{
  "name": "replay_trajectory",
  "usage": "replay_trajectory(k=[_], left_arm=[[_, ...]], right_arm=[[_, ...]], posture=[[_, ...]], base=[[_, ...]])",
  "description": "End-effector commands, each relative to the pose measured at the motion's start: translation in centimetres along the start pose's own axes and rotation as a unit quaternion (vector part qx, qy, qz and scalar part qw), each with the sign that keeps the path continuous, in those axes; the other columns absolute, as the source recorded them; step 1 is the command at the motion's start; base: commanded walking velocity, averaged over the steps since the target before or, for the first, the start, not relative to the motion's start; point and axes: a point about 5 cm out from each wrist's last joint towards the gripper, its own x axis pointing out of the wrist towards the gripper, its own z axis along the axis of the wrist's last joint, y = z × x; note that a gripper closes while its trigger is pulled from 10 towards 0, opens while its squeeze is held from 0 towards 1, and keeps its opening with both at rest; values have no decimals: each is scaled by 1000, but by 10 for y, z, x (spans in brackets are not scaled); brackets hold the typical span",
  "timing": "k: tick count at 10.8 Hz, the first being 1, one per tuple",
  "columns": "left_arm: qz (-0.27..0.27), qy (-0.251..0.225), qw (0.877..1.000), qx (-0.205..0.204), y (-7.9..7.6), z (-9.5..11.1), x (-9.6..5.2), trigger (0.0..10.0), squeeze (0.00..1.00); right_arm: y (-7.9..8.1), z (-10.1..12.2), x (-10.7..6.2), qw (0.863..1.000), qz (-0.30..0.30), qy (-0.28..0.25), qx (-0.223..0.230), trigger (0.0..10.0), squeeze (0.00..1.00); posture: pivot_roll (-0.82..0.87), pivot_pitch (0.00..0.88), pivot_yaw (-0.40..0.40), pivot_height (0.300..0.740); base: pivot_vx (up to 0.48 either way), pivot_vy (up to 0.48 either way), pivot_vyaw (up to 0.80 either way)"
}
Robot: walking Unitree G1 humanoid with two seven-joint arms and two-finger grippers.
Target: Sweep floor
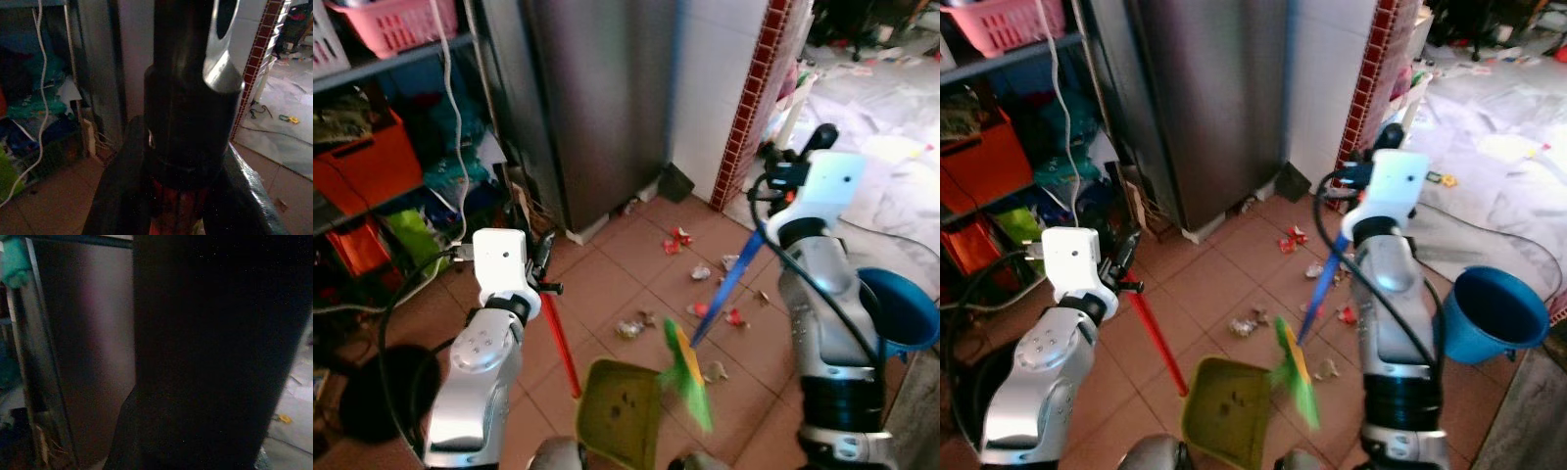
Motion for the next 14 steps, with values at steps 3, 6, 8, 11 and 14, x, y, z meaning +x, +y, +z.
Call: replay_trajectory(k=[3,6,8,11,14], left_arm=[[0,-43,999,3,-3,21,10,10000,0],[18,-48,999,17,-1,22,29,10000,0],[24,-60,998,4,5,23,23,10000,0],[12,-40,999,8,12,8,21,10000,0],[6,-58,998,15,12,13,29,10000,0]], right_arm=[[7,19,17,999,3,-51,-2,10000,0],[23,33,29,996,9,-78,-28,10000,0],[33,27,22,997,13,-71,-21,10000,0],[19,8,12,997,-17,-53,-45,10000,0],[29,15,5,990,19,-101,-96,10000,0]], posture=[[-21,0,10,740],[-31,0,-57,740],[-56,0,-13,740],[-55,0,42,740],[-70,0,51,740]], base=[[0,480,-685],[0,0,0],[0,0,0],[0,0,0],[383,179,-533]])
